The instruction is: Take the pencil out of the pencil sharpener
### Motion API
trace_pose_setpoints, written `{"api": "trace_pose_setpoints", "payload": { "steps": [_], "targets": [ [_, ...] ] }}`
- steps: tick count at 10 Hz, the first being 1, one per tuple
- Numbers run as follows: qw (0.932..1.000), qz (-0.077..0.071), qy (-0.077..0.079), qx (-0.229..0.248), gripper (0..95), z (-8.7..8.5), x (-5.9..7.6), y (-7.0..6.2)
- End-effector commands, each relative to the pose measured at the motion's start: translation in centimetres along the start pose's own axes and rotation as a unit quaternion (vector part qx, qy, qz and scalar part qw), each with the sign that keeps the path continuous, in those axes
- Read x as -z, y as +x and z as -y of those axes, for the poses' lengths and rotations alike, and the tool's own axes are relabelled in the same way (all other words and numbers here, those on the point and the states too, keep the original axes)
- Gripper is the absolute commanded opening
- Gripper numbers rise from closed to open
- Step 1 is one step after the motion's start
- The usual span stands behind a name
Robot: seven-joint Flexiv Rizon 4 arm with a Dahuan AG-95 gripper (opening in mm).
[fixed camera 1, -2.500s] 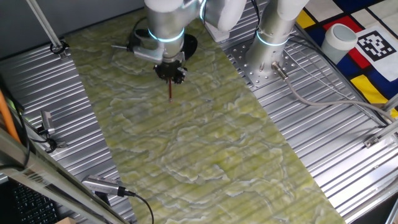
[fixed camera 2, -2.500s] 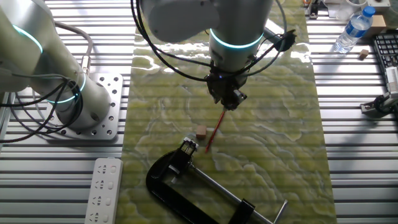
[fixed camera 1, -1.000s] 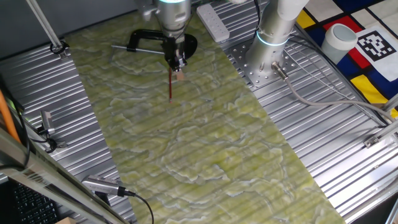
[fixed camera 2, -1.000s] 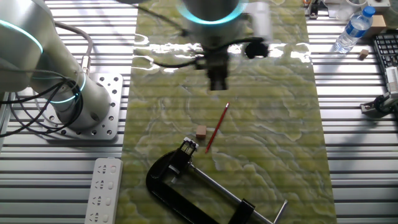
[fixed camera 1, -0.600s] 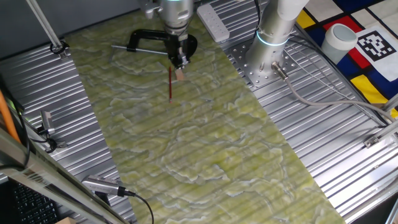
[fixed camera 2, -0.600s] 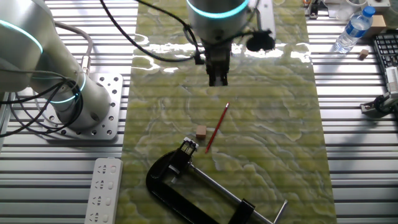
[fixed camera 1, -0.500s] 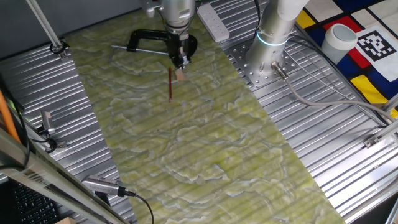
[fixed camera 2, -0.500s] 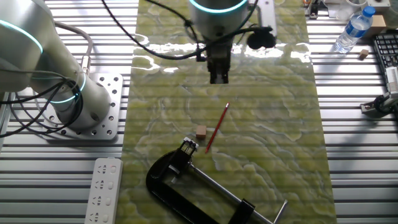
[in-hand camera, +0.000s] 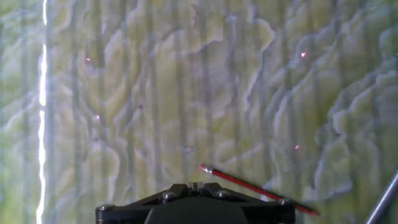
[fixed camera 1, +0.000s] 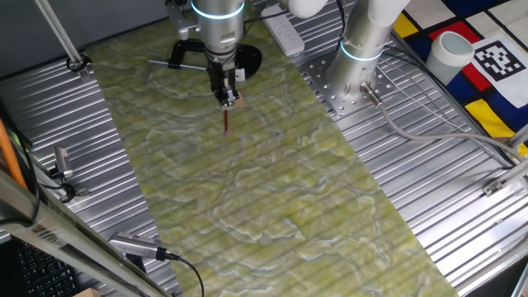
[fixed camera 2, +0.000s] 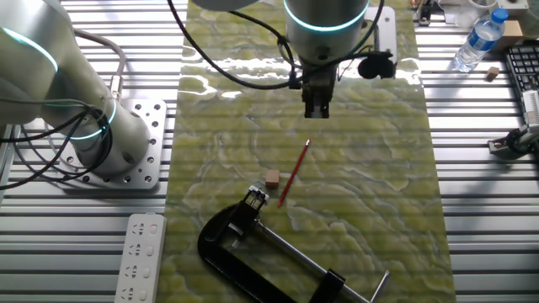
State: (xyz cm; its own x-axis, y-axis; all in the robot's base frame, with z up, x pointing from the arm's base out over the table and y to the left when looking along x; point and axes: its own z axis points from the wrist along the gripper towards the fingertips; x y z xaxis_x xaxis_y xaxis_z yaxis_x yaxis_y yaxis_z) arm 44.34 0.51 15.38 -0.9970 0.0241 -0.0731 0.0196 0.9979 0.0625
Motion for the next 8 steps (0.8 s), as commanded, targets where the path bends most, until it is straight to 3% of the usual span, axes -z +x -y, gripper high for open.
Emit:
{"api": "trace_pose_setpoints", "payload": {
  "steps": [1,3,8],
  "targets": [
    [1.0000,-0.003,0.003,0.008,0.0,0.1,-1.9,-0.7],
    [0.9999,-0.014,0.007,0.001,0.0,0.0,-2.3,-0.7],
    [0.9998,-0.012,0.006,-0.012,0.0,-0.8,-3.0,-0.5]
  ]
}}
